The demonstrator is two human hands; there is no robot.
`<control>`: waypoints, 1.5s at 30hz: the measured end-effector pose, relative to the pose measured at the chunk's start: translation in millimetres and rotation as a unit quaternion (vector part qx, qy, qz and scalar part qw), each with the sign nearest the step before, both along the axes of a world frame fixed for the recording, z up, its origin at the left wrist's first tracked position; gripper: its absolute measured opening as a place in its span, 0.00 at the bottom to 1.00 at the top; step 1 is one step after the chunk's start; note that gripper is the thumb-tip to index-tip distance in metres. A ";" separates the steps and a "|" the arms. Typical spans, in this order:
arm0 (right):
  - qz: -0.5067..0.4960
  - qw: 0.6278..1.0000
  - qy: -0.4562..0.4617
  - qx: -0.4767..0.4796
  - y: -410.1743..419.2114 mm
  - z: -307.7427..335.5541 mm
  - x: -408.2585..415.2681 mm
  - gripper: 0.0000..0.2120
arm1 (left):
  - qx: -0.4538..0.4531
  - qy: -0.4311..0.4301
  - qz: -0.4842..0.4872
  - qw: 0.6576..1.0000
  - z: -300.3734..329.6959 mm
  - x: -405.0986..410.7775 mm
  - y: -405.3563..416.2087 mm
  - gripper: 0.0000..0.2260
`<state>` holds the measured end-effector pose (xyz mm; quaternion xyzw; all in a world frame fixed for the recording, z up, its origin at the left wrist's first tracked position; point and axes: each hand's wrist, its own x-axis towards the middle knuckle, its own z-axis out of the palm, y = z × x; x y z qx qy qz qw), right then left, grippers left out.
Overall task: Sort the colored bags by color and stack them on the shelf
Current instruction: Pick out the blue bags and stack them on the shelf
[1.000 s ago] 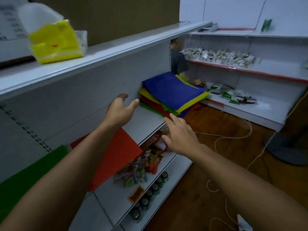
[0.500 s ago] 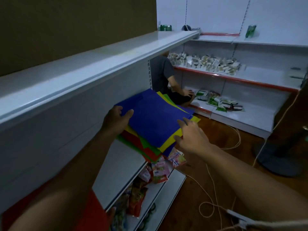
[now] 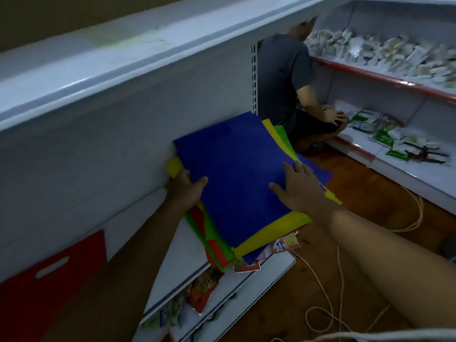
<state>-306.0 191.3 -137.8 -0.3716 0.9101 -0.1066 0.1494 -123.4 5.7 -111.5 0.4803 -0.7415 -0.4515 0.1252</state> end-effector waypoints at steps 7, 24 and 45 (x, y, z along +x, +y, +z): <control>0.028 0.998 0.053 -0.002 -14.0 -13.4 -9.5 0.36 | 0.001 0.034 0.073 0.997 -15.8 -12.1 -13.7 0.29; 0.030 0.993 0.012 -0.110 -2.0 0.4 5.1 0.35 | 0.049 0.213 0.107 0.970 5.6 0.1 -12.6 0.16; 0.046 0.968 -0.046 -0.241 -24.8 51.0 157.6 0.19 | -0.048 0.216 0.048 0.974 42.5 146.0 -51.3 0.41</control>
